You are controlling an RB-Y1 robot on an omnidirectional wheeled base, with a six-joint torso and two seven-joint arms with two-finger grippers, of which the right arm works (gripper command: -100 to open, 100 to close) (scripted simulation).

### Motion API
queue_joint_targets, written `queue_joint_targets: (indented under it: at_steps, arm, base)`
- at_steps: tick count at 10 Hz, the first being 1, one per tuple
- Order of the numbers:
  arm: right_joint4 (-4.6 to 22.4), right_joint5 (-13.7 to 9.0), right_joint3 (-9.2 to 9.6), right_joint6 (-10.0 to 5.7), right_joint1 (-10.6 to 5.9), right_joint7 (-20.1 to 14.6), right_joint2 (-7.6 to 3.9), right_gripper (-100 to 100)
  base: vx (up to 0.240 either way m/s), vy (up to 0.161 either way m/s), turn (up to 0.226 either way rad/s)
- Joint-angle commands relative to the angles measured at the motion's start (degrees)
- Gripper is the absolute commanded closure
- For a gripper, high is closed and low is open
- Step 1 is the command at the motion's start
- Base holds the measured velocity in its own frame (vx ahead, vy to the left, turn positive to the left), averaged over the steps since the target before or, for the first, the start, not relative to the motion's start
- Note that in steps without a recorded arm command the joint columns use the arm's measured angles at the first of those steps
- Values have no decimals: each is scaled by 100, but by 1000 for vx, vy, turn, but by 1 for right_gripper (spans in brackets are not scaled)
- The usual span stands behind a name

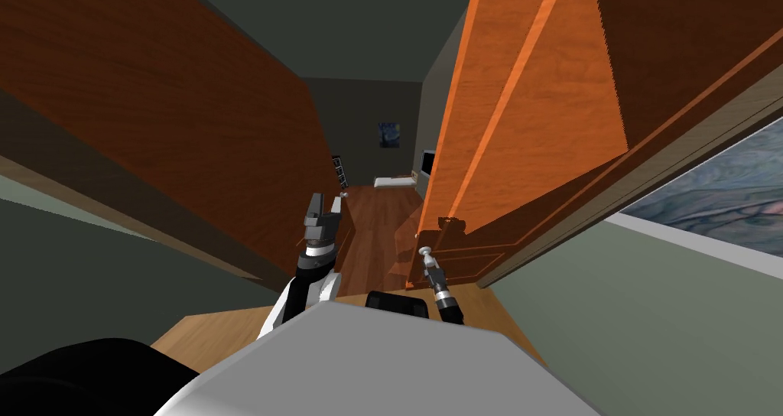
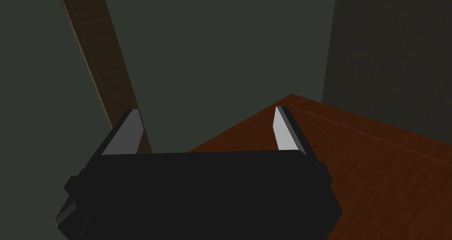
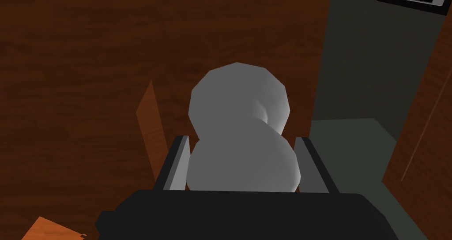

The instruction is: Push the door open

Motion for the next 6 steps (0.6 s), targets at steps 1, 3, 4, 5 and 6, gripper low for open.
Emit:
queue_joint_targets:
  at_steps: [1, 3, 4, 5, 6]
  arm:
    - [-21, -112, -15, -24, -30, -208, -36, 100]
    - [-3, -241, -11, -37, -51, -456, -76, 100]
    - [8, -320, -8, -46, -65, -604, -98, 100]
    - [21, -413, -5, -55, -80, -776, -122, 100]
    - [34, -505, -1, -65, -96, -947, -145, 100]
  base:
    - [21, 7, 25]
    - [23, 7, 36]
    - [30, 5, 39]
    - [36, 12, 50]
    - [42, 10, 48]
